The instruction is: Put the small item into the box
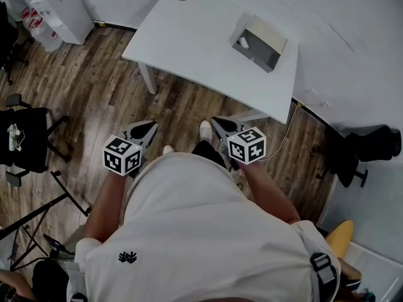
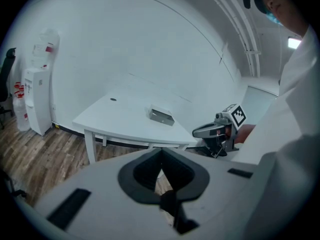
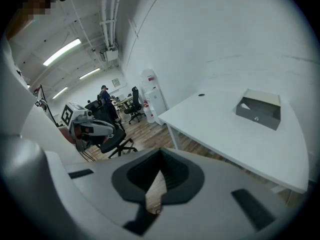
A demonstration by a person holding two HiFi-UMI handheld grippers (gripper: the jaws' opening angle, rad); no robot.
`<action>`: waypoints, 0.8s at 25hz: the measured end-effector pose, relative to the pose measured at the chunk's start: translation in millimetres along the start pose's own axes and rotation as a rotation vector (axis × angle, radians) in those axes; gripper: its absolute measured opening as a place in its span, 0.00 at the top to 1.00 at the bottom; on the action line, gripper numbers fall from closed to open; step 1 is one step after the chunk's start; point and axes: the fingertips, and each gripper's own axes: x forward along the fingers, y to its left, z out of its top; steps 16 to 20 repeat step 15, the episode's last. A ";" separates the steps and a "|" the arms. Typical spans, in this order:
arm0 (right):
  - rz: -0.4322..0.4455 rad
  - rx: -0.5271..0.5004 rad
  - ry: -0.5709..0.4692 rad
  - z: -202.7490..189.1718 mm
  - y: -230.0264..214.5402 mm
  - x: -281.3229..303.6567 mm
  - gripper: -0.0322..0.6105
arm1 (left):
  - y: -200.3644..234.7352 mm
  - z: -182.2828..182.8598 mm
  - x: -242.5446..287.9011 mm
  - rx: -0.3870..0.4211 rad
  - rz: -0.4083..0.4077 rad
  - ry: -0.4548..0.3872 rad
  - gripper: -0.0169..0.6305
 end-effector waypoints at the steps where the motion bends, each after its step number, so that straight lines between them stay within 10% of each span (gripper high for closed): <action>1: 0.002 0.000 0.002 -0.2 0.1 0.8 0.94 | 0.7 -0.2 -0.6 -0.002 0.002 0.000 0.96; 20: 0.027 -0.012 0.032 3.2 -11.6 11.7 0.94 | 7.8 4.7 9.3 -0.026 0.026 0.003 0.96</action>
